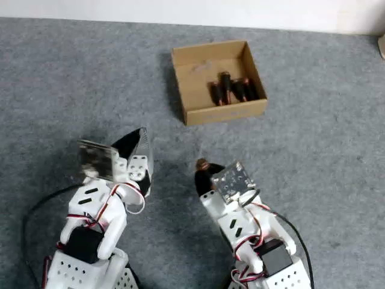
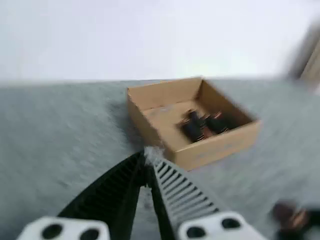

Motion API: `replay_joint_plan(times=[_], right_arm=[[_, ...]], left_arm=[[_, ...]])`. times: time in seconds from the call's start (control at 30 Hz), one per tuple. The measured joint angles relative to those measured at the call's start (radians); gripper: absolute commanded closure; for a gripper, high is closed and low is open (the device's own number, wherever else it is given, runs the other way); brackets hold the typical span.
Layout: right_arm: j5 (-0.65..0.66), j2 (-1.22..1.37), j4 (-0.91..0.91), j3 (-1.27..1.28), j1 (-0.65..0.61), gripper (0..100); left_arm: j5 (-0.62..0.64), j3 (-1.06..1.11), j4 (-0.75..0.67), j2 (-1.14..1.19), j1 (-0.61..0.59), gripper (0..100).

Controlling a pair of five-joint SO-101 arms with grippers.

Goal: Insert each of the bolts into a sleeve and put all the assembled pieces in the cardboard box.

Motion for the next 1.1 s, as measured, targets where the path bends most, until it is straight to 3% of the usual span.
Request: replay_joint_plan(times=[0.1, 0.37, 0.53, 0.77, 1.1], right_arm=[[0.005, 0.0, 0.0, 0.0, 0.058, 99.3], [0.008, 0.146, 0.0, -0.091, 0.107, 99.4], [0.011, 0.512, 0.0, -0.35, 0.106, 99.4], [0.014, 1.128, 0.043, -0.833, 0.106, 99.4], [0.017, 1.826, 0.275, -1.536, 0.117, 99.4]], left_arm=[[-0.11, 0.0, 0.003, 0.0, 0.003, 99], [-0.143, -0.072, 0.003, 0.155, -0.097, 99], [-0.143, -0.224, -0.003, 0.499, -0.107, 99], [-0.055, -0.425, -0.023, 0.99, -0.245, 99], [-0.035, -0.531, -0.069, 1.235, -0.269, 99]])
